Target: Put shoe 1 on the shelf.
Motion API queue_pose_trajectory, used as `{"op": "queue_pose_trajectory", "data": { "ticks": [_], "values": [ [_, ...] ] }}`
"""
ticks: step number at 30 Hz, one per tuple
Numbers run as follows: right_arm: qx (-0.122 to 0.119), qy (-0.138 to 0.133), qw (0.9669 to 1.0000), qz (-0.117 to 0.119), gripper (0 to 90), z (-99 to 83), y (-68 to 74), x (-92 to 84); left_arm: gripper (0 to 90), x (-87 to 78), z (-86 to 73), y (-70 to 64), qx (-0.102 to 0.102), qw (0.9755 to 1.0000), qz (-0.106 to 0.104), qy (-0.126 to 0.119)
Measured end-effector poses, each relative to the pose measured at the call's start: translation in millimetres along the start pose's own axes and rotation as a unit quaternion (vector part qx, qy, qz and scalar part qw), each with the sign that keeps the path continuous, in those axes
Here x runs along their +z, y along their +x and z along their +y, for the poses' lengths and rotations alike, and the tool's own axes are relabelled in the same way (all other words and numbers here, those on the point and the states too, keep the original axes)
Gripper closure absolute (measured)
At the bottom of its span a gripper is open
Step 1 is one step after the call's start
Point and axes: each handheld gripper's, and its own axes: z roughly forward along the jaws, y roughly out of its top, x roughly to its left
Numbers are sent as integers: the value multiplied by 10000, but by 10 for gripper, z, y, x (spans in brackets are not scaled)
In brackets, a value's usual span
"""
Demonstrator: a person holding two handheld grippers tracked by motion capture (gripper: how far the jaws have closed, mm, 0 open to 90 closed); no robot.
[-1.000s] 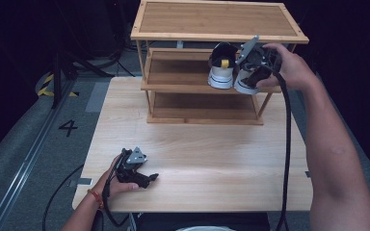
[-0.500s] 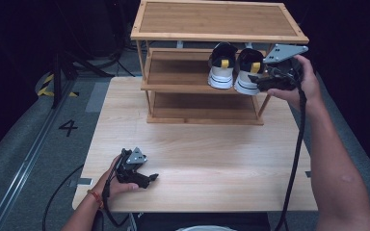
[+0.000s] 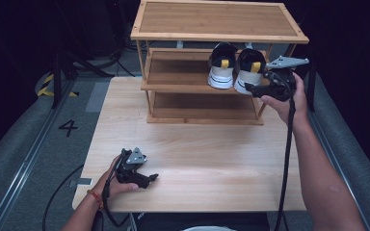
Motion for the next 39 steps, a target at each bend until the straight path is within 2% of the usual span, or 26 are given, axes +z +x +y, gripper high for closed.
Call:
{"op": "queue_pose_trajectory", "data": {
  "ticks": [3, 5, 6, 9, 10, 11, 13, 16, 17, 22, 23, 27, 30, 31, 33, 34, 35, 39],
  "values": [
    [103, 22, 9999, -79, 188, 23, 12, 77, 127, 0, 0, 1, 6, 10000, -6, -1],
    [124, 90, 9996, -243, 186, 34, 18, 129, 127, 0, -1, 2, 7, 10000, -7, 0],
    [310, 175, 9988, -341, 182, 35, -8, 179, 127, -1, -2, 0, 0, 10000, -15, -1],
    [434, 291, 9978, -412, 181, 22, -40, 228, 127, -2, -5, -2, -4, 10000, -22, 1],
    [393, 361, 9979, -370, 112, 5, -91, 326, 127, -3, -5, -1, 0, 10000, -23, 5],
    [393, 361, 9979, -370, 112, 5, -91, 326, 127, -3, -5, -1, 0, 10000, -23, 5],
    [473, 358, 9980, -213, 97, 10, -140, 365, 127, -3, -5, -1, -5, 10000, -27, 4],
    [483, 354, 9979, -240, 79, 11, -205, 412, 127, -3, -5, 0, 1, 10000, -27, 7],
    [378, 404, 9983, -201, 77, 22, -223, 442, 127, -3, -5, 1, 6, 10000, -26, 5],
    [389, 342, 9986, -56, 98, 31, -282, 496, 127, -2, -5, -1, -4, 10000, -29, 2],
    [340, 231, 9991, 91, 126, 40, -292, 520, 127, -5, -4, 2, 10, 10000, -33, 16],
    [380, 95, 9992, 97, 146, 74, -269, 578, 127, -5, -5, 2, 9, 10000, -40, 17],
    [412, 123, 9990, 85, 148, 94, -268, 627, 127, -5, -5, 3, 9, 10000, -42, 14],
    [659, 167, 9975, 184, 149, 103, -296, 679, 127, -5, -4, 3, 12, 10000, -42, 14],
    [733, 136, 9970, 208, 150, 109, -300, 695, 126, -5, -5, 3, 10, 10000, -46, 16],
    [645, 166, 9978, 31, 151, 143, -265, 744, 127, -5, -5, 4, 13, 10000, -52, 16],
    [623, 128, 9980, -29, 155, 157, -243, 763, 126, -5, -5, 5, 19, 10000, -54, 15],
    [732, 18, 9973, -13, 160, 166, -211, 822, 127, -3, -4, 6, 19, 10000, -71, 11]
  ]
}}
